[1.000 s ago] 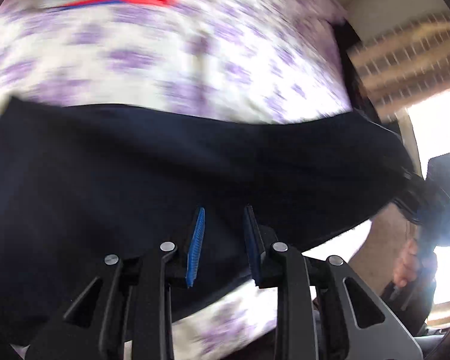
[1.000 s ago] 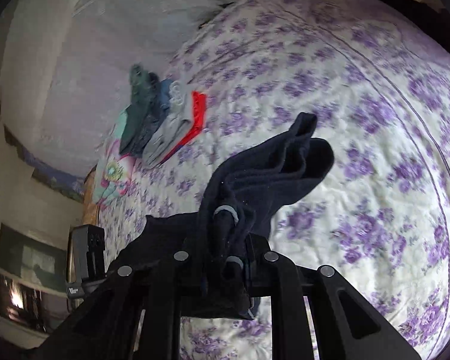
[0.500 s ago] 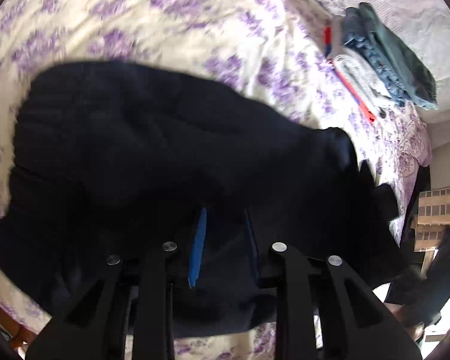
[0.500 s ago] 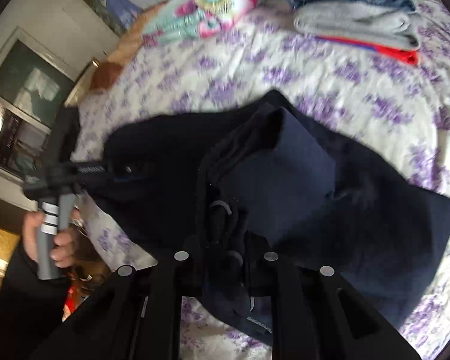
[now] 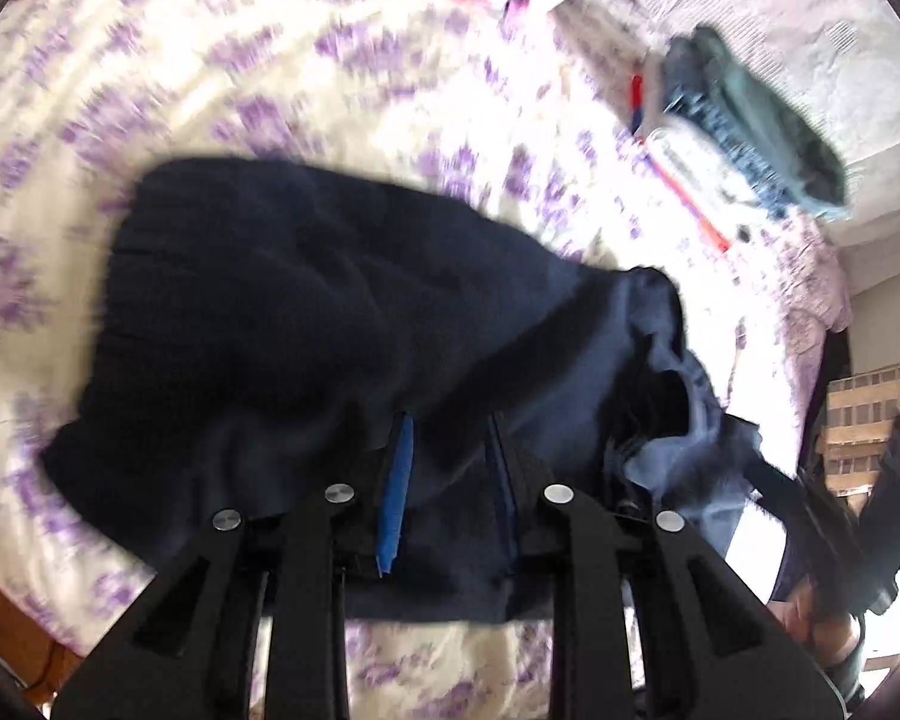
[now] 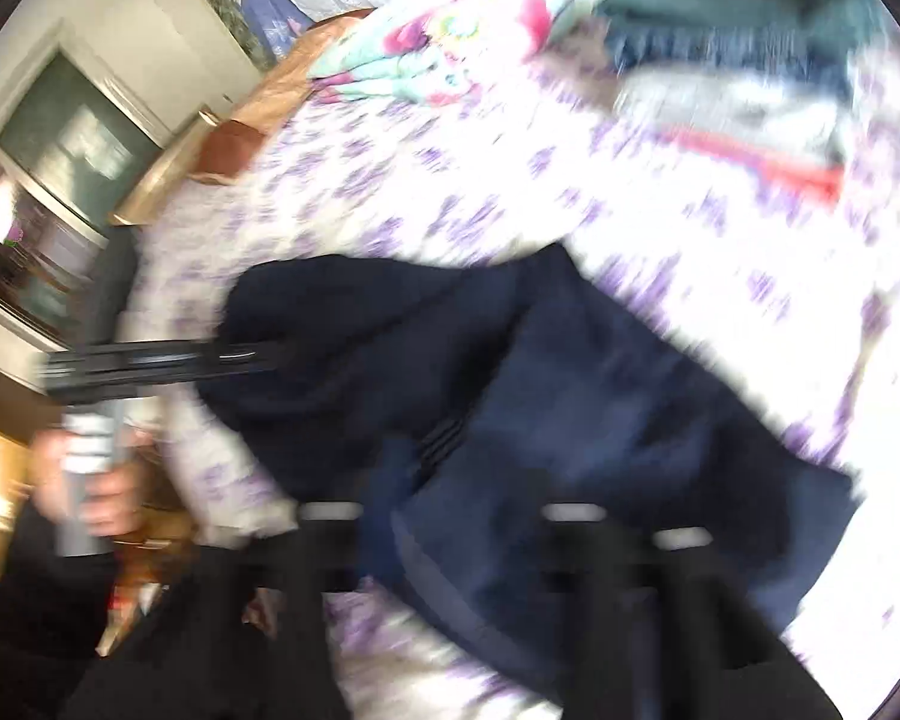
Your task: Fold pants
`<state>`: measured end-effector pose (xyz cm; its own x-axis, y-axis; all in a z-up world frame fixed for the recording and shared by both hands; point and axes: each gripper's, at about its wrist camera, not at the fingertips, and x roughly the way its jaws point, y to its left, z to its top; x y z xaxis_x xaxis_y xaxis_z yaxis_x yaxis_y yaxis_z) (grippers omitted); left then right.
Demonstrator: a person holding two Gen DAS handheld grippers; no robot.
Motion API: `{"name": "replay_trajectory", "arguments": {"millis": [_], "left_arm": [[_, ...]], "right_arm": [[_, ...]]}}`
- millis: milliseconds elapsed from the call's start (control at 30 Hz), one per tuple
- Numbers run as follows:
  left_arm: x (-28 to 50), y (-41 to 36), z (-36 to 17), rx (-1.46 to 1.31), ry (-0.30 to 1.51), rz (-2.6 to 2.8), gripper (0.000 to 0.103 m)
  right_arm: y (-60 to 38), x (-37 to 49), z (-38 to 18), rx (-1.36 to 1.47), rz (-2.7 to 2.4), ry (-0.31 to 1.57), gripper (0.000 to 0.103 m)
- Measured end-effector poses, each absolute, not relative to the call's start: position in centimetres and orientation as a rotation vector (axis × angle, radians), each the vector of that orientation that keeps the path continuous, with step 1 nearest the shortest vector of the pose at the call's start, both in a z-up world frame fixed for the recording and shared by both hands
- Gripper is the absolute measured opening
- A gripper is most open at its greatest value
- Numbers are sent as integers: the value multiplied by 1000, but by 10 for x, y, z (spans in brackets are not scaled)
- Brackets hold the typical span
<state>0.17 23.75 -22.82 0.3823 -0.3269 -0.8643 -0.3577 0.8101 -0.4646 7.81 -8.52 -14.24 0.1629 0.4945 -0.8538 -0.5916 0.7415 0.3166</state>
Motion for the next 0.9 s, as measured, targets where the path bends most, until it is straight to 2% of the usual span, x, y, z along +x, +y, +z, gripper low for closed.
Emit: {"name": "replay_trajectory", "arguments": {"millis": [100,167,233,333,533,767,800,867,900], "left_arm": [[-21,255,-202,-670,1152,69,28],[-40,270,-186,-677,1119,122,39],[-59,286,-175,-685,1094,182,59],[-85,305,-171,-726,1087,255,75],[-101,323,-208,-902,1121,226,78],[-67,312,-266,-1051,1172,123,78],[-58,309,-275,-1056,1186,112,81],[-47,306,-284,-1065,1196,108,97],[-39,304,-285,-1061,1186,112,98]], "right_arm": [[-73,106,-166,-98,745,1209,9],[-65,118,-195,-155,683,1261,9],[-60,124,-219,-167,658,1311,5],[-59,120,-206,-152,670,1303,9],[-102,92,-153,-106,758,1246,11],[-165,56,-125,-19,671,1252,11],[-171,54,-123,2,655,1253,11],[-187,47,-122,51,622,1251,11],[-189,47,-125,65,610,1251,12]]}}
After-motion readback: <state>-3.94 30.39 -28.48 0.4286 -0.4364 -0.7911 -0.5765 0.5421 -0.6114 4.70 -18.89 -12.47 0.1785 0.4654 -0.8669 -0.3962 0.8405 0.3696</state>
